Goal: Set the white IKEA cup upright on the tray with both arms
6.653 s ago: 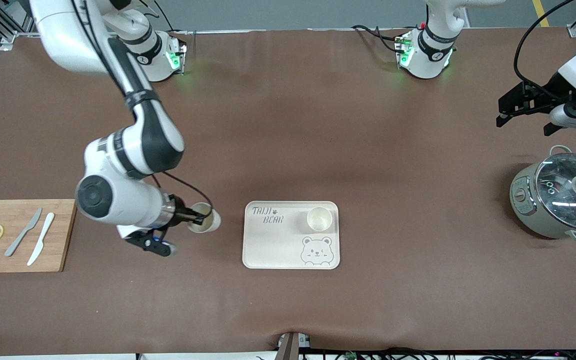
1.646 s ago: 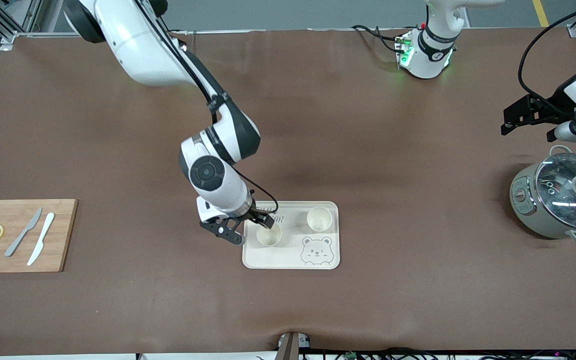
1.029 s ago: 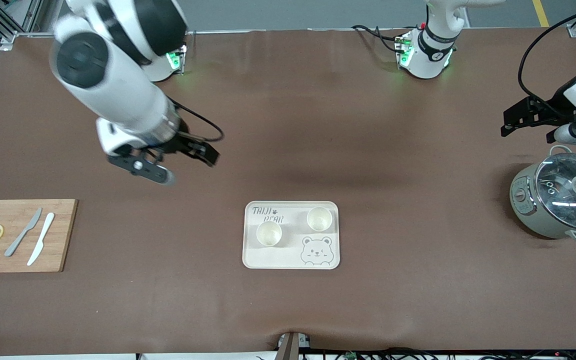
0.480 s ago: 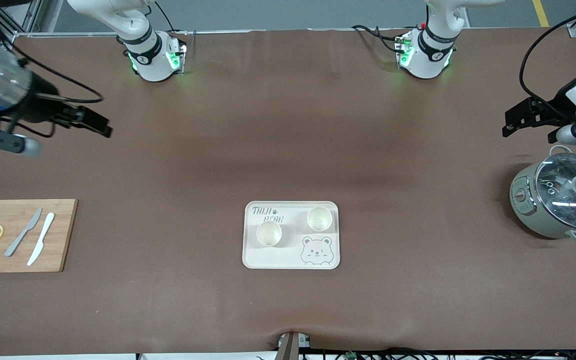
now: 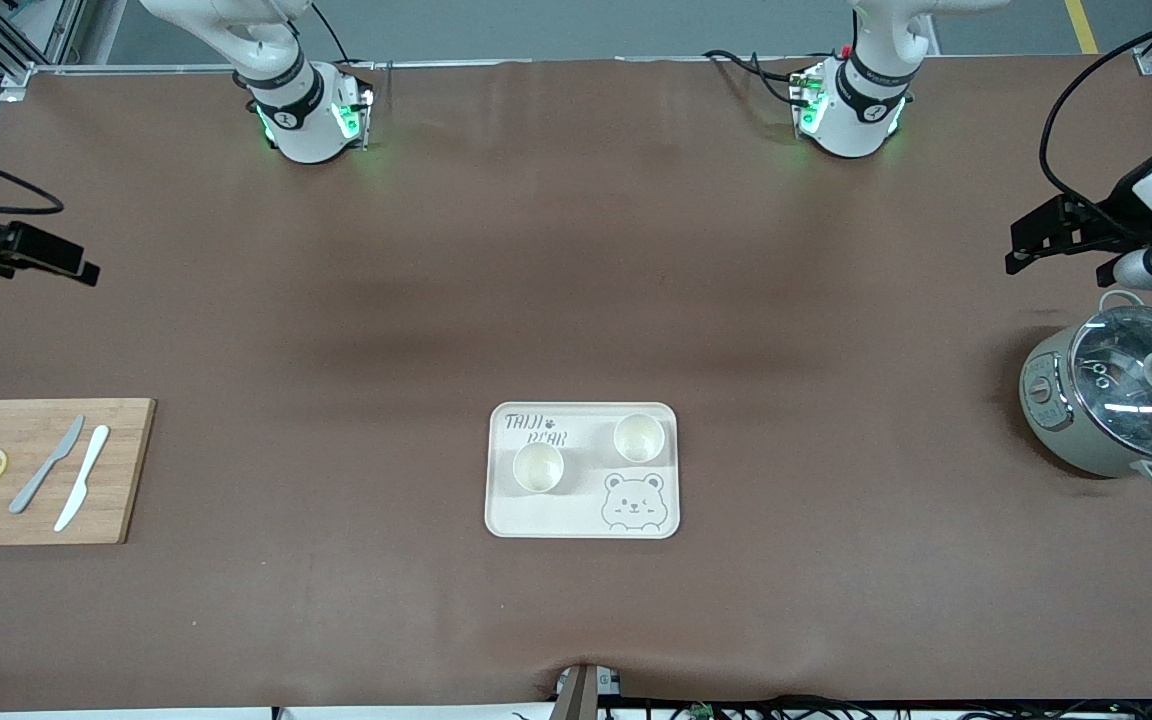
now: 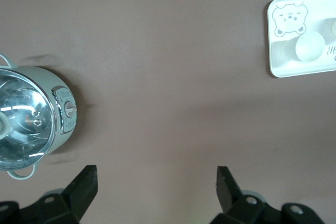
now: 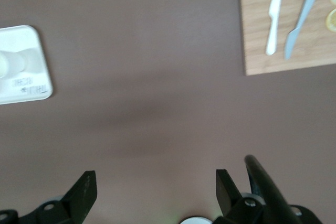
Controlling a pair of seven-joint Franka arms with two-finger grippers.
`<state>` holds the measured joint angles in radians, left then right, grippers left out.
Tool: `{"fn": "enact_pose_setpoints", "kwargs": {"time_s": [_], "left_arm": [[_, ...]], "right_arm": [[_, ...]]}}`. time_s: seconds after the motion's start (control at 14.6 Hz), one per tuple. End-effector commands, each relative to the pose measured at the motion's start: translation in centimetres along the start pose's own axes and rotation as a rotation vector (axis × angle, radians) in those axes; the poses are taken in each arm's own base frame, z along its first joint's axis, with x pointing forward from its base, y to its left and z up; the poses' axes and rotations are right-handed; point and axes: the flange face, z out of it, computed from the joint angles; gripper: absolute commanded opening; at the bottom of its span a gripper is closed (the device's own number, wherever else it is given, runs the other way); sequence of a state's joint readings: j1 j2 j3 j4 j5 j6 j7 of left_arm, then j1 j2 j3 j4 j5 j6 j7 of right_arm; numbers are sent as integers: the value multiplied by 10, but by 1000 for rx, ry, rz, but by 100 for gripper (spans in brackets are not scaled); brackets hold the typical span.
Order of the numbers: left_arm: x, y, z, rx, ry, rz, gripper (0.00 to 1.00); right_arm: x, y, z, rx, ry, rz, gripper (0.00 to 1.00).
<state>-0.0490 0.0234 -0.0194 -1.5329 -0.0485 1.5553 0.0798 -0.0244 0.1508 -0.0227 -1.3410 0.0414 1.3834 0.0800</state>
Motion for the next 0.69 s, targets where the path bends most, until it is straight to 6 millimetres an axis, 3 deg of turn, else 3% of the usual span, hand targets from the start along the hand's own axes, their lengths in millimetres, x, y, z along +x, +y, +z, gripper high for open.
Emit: {"fn": "enact_pose_setpoints", "kwargs": {"time_s": [0.0,0.07,0.27,0.41,0.62], "left_arm": [[2,-5,-4,60,2,17,100],[3,-5,-5,92,8,22,100],[5,-2,-6,106,24,31,100],[5,-1,-6,106,26,34,100],[5,-1,-6,106,26,34,100]], "right_arm": [[-2,-13,11,-95,19,-44,100],[0,-12,16,-93,27,-62,100],[-12,-13,1,-90,52,-144,100],[-22,1,-7,-87,49,-133,100],[-21,23,-8,-65,53,-142,100]]}}
